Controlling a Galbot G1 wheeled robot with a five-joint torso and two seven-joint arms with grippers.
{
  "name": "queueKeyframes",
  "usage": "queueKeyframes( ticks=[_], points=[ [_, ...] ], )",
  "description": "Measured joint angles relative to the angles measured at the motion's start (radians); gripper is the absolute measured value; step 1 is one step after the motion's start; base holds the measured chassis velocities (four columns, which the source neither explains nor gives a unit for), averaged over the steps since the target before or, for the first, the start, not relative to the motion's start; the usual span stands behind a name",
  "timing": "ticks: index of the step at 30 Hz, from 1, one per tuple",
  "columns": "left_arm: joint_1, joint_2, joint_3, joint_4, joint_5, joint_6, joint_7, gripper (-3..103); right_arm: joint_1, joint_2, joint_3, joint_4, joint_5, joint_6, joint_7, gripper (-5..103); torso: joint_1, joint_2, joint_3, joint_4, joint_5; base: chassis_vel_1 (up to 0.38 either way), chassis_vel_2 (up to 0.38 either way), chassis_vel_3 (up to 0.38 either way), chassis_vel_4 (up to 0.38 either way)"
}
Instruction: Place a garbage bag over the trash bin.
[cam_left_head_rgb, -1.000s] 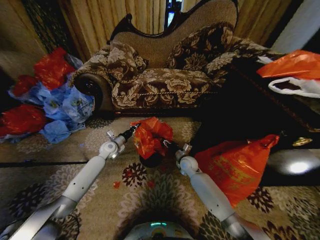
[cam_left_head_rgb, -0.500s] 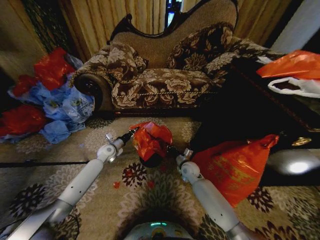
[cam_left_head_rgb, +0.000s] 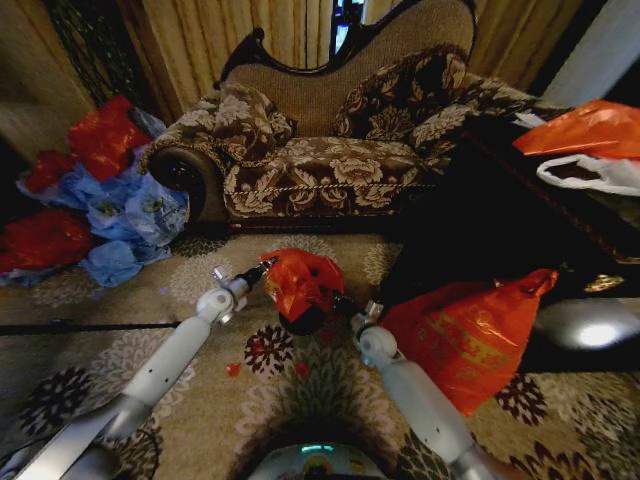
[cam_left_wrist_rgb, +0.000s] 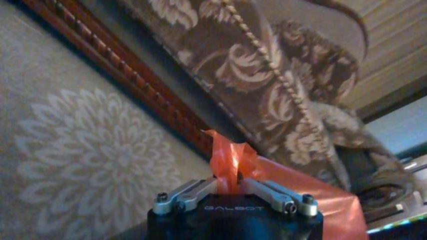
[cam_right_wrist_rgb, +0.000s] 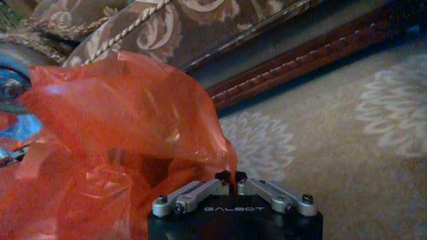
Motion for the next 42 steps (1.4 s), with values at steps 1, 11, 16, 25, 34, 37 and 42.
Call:
queueKeyframes(
  ticks=[1,11,16,25,34,37,42],
  points=[
    [-0.022,-0.014,0.012,0.029,0.016,-0.003,0.001,0,0.013,0.009,0.004,-0.025,-0.008,0.009,-0.006,0,0.000,0.000,0.000,-0.0003,0.0001,0.000,0.000,0.000,0.000],
    [-0.084,-0.083,0.046,0.161,0.084,-0.012,0.003,0,0.061,0.078,0.008,-0.144,-0.048,0.046,-0.036,0,0.000,0.000,0.000,0.0000,-0.0001,0.000,0.000,0.000,0.000],
    [-0.121,-0.117,0.059,0.243,0.116,-0.015,0.000,0,0.080,0.103,0.009,-0.194,-0.063,0.053,-0.050,0,0.000,0.000,0.000,0.0000,0.0000,0.000,0.000,0.000,0.000],
    [-0.183,-0.153,0.086,0.348,0.153,-0.017,0.000,0,0.114,0.129,0.011,-0.279,-0.093,0.059,-0.079,0,0.000,0.000,0.000,0.0000,0.0003,0.000,0.000,0.000,0.000],
    [-0.194,-0.149,0.126,0.389,0.188,-0.008,0.013,0,0.103,0.123,-0.003,-0.292,-0.105,0.053,-0.104,0,0.000,0.000,0.000,0.0000,0.0002,0.000,0.000,0.000,0.000],
    [-0.187,-0.148,0.130,0.391,0.195,-0.008,0.019,0,0.091,0.118,-0.010,-0.288,-0.108,0.051,-0.109,0,0.000,0.000,0.000,-0.0001,0.0001,0.000,0.000,0.000,0.000],
    [-0.181,-0.137,0.139,0.397,0.199,-0.008,0.029,0,0.072,0.108,-0.021,-0.273,-0.114,0.048,-0.120,0,0.000,0.000,0.000,0.0000,0.0001,0.000,0.000,0.000,0.000]
  ],
)
